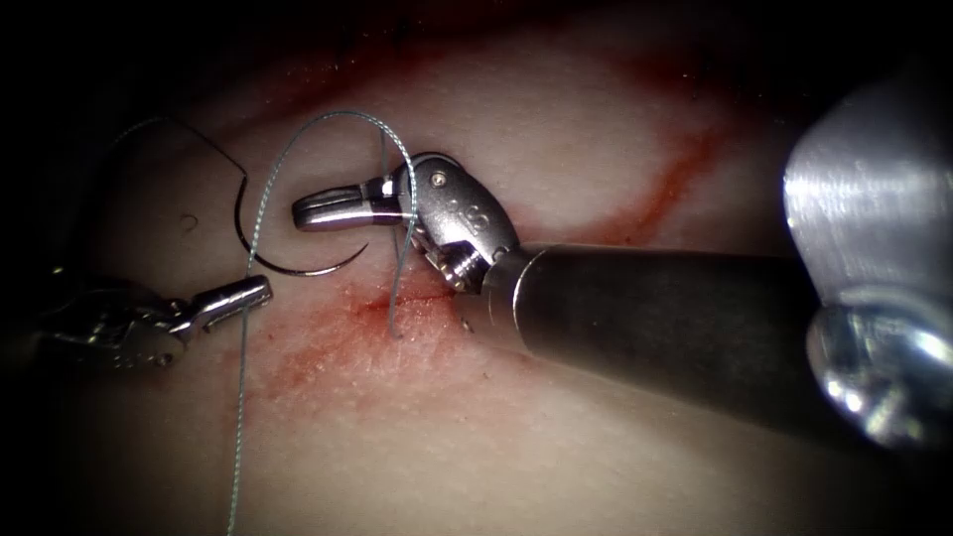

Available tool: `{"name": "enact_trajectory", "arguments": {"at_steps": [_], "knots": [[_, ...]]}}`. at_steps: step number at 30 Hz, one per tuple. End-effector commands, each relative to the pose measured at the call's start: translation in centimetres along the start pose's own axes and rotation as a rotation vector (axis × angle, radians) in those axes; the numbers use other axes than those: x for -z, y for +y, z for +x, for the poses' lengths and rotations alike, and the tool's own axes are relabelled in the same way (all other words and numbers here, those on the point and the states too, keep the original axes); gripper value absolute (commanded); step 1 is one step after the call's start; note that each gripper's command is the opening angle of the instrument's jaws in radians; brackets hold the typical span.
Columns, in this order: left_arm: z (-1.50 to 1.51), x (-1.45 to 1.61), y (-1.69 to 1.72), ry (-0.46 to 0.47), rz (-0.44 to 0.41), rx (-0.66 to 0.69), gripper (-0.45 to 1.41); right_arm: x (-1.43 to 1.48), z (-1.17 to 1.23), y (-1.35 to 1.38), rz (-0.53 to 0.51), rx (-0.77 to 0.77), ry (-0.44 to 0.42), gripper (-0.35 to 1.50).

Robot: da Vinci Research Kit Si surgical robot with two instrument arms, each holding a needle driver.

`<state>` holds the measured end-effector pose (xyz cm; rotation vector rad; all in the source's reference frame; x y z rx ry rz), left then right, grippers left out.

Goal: Wound Closure

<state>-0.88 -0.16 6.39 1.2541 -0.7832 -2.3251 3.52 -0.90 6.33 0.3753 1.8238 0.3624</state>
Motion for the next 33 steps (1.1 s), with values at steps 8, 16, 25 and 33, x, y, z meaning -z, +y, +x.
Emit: {"name": "enact_trajectory", "arguments": {"at_steps": [8,16,25,33], "knots": [[0.03,-0.35,0.13,-0.005,-0.023,0.010,-0.45,-0.09,0.00,-0.13,0.010,-0.012,0.017,-0.35],[0.24,-0.50,0.19,0.011,-0.047,0.008,-0.45,-0.21,-0.01,-0.09,-0.080,-0.012,-0.006,0.84],[0.52,-0.55,0.12,0.029,-0.055,0.006,-0.45,-0.24,-0.05,-0.08,-0.169,-0.001,-0.102,1.18],[0.73,-0.53,0.02,0.074,-0.078,-0.032,-0.45,-0.22,-0.14,-0.12,-0.195,0.019,-0.219,1.16]]}}
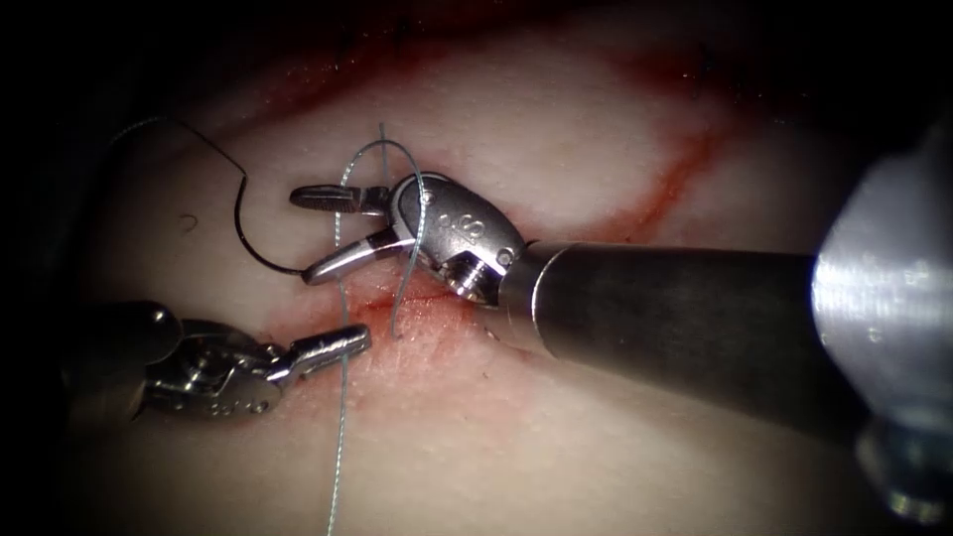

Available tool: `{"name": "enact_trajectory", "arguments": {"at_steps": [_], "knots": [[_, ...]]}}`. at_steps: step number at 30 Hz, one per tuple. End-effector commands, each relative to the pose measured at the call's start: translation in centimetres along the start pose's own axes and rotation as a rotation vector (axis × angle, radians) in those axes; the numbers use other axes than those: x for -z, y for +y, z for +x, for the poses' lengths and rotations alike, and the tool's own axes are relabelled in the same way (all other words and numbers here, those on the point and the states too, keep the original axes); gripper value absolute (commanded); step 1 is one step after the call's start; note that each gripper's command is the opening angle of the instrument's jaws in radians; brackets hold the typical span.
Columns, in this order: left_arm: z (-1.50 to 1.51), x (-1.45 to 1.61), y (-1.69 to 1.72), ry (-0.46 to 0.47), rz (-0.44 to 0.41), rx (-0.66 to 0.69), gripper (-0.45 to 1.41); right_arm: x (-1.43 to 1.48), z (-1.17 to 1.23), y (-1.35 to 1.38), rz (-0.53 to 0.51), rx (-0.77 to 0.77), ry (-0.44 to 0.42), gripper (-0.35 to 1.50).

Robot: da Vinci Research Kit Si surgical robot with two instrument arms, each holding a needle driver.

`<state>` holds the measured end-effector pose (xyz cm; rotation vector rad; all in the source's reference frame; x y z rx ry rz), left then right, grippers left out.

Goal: Wound Closure

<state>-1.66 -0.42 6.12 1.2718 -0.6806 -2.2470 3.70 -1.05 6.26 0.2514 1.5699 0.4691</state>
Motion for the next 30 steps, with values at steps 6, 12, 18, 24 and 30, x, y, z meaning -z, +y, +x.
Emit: {"name": "enact_trajectory", "arguments": {"at_steps": [6,12,18,24,30], "knots": [[0.02,0.02,-0.12,0.073,-0.014,0.004,-0.45,-0.03,-0.17,-0.01,0.020,0.028,-0.051,1.15],[-0.07,0.22,-0.35,0.211,0.042,0.063,-0.45,0.06,-0.32,-0.05,0.073,-0.025,-0.072,1.13],[-0.17,0.42,-0.63,0.339,0.127,0.180,-0.45,0.09,-0.42,-0.13,0.135,-0.104,-0.075,1.13],[-0.34,0.50,-0.81,0.402,0.200,0.287,-0.45,0.08,-0.53,-0.26,0.209,-0.170,-0.083,1.13],[-0.62,0.39,-0.83,0.430,0.225,0.364,-0.45,0.07,-0.67,-0.38,0.277,-0.227,-0.101,1.11]]}}
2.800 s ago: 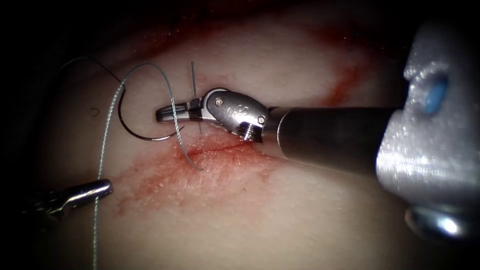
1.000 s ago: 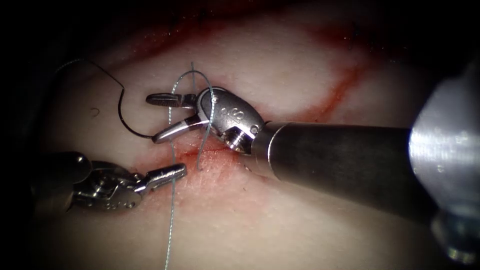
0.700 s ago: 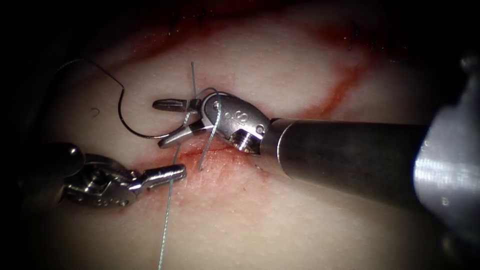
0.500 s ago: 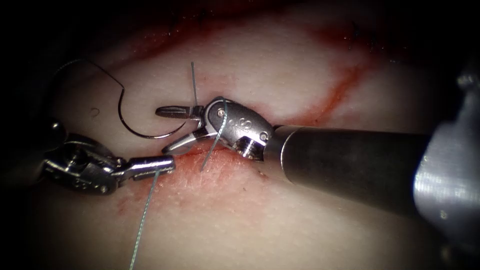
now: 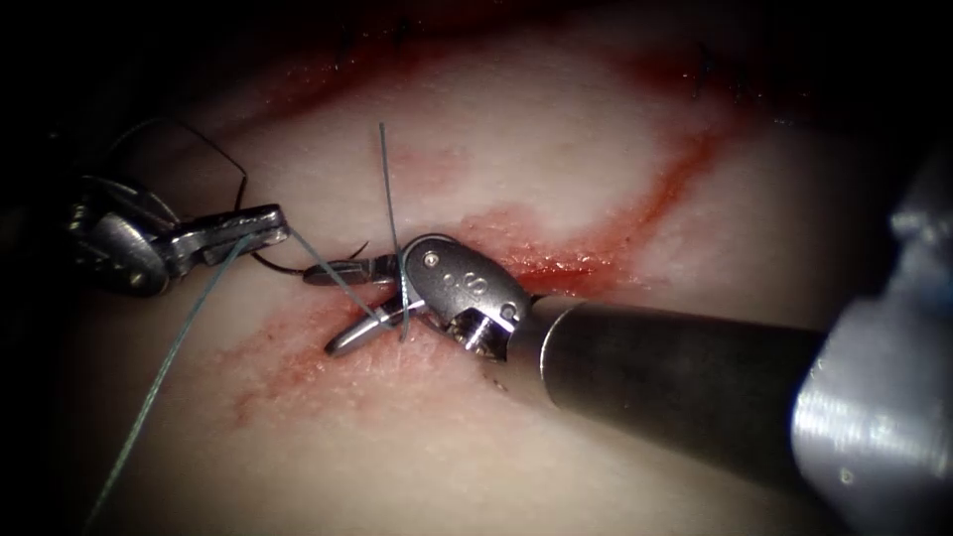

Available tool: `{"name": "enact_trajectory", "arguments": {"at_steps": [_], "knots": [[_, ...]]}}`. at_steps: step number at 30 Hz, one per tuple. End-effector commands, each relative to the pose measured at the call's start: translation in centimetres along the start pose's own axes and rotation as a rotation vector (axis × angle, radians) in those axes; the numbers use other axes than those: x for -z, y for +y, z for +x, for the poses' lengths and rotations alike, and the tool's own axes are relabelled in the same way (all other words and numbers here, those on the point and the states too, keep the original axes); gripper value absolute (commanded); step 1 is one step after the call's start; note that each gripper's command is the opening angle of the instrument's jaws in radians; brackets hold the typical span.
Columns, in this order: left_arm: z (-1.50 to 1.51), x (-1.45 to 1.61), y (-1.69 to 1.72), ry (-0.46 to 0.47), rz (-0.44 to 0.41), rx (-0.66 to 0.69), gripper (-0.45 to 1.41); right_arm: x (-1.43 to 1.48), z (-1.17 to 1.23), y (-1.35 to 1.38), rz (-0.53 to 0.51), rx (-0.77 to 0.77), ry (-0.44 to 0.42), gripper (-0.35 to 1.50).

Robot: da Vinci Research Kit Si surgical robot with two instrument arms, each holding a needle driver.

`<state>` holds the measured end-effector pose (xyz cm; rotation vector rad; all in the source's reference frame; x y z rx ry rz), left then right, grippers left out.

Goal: Wound Closure

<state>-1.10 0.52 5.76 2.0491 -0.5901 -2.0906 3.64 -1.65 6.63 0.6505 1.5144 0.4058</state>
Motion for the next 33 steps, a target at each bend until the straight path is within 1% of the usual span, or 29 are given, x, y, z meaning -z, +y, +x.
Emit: {"name": "enact_trajectory", "arguments": {"at_steps": [1,4,9,14,19,22,23,26,33], "knots": [[-0.06,-0.05,0.03,0.004,-0.002,0.004,-0.45,-0.08,-0.07,0.01,0.006,-0.007,-0.002,1.11],[-0.24,-0.07,0.05,0.000,0.003,0.023,-0.45,-0.06,-0.08,-0.02,0.033,-0.023,0.011,1.11],[-0.55,-0.09,0.13,0.006,0.004,0.056,-0.45,-0.01,-0.08,-0.04,0.051,-0.032,0.050,1.01],[-0.85,-0.11,0.24,0.015,0.002,0.085,-0.45,0.00,-0.07,-0.05,0.065,-0.054,0.105,1.04],[-1.08,-0.16,0.33,0.021,0.001,0.090,-0.45,0.00,-0.06,-0.05,0.109,-0.070,0.143,1.10],[-1.19,-0.18,0.36,0.023,0.001,0.089,-0.45,0.00,-0.03,-0.07,0.138,-0.078,0.181,1.11],[-1.23,-0.19,0.38,0.021,0.002,0.085,-0.45,0.01,-0.02,-0.07,0.126,-0.088,0.197,1.13],[-1.32,-0.19,0.43,0.015,0.005,0.085,-0.45,0.03,0.06,-0.08,0.083,-0.104,0.236,1.10],[-1.46,-0.15,0.65,-0.009,-0.022,0.089,-0.45,0.11,0.27,-0.05,-0.001,-0.147,0.311,1.10]]}}
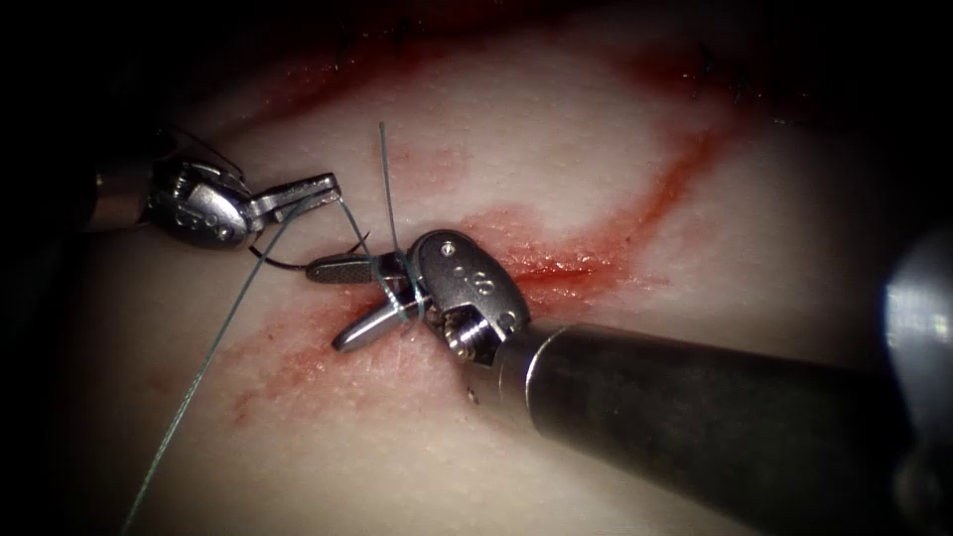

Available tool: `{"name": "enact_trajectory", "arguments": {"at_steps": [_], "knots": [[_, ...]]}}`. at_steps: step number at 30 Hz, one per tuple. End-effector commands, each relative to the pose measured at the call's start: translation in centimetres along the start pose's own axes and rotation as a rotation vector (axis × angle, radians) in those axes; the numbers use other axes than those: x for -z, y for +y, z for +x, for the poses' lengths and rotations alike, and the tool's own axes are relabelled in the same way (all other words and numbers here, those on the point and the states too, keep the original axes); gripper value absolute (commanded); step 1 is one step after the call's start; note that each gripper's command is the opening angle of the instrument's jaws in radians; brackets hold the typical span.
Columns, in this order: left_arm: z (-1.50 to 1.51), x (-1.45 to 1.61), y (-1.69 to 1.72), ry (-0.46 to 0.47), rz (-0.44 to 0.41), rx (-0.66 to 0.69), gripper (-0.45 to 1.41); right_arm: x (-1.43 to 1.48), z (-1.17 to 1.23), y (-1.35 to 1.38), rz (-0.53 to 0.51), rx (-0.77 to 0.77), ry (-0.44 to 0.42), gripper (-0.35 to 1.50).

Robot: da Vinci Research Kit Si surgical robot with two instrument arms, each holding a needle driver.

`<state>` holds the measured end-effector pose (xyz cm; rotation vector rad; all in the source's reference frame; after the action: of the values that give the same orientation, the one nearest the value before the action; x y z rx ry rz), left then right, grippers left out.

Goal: Wound Closure

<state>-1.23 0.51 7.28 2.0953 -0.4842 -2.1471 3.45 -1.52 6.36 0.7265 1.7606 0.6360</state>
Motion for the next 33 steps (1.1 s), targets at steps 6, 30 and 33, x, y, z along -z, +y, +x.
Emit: {"name": "enact_trajectory", "arguments": {"at_steps": [6,30,33], "knots": [[-0.11,-0.03,0.30,-0.017,-0.027,0.013,-0.45,-0.08,0.06,0.07,-0.063,0.000,0.070,1.08],[0.31,-0.22,0.89,-0.045,-0.082,0.024,-0.45,0.36,0.10,0.48,-0.248,0.093,0.081,1.08],[0.34,-0.30,0.95,-0.046,-0.088,0.022,-0.45,0.39,0.03,0.49,-0.301,0.065,0.054,1.10]]}}
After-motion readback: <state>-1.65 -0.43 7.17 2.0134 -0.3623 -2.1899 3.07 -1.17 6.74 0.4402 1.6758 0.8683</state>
